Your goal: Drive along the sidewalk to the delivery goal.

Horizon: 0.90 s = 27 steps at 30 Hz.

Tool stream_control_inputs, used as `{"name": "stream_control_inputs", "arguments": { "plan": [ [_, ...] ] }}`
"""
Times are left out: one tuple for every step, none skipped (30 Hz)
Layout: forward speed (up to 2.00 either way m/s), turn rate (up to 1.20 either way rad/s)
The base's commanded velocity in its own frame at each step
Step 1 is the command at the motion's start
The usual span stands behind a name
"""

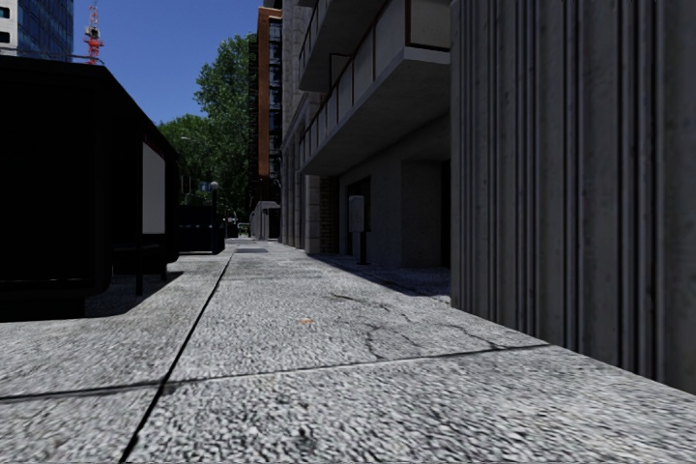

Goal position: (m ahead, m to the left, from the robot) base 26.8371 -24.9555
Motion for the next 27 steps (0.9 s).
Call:
{"name": "stream_control_inputs", "arguments": {
  "plan": [
    [1.42, 0.04],
    [1.42, 0.07],
    [1.42, 0.07],
    [1.42, 0.12],
    [1.43, 0.17],
    [1.44, 0.21],
    [1.44, 0.21],
    [1.45, 0.23],
    [1.46, 0.29],
    [1.46, 0.29],
    [1.46, 0.29],
    [1.46, 0.29],
    [1.46, 0.29],
    [1.46, 0.29],
    [1.46, 0.3],
    [1.46, 0.35],
    [1.46, 0.42],
    [1.46, 0.42],
    [1.46, 0.44],
    [1.46, 0.45],
    [1.46, 0.45],
    [1.46, 0.45],
    [1.46, 0.45],
    [1.46, 0.45],
    [1.46, 0.45],
    [1.46, 0.45],
    [1.46, 0.45]
  ]
}}
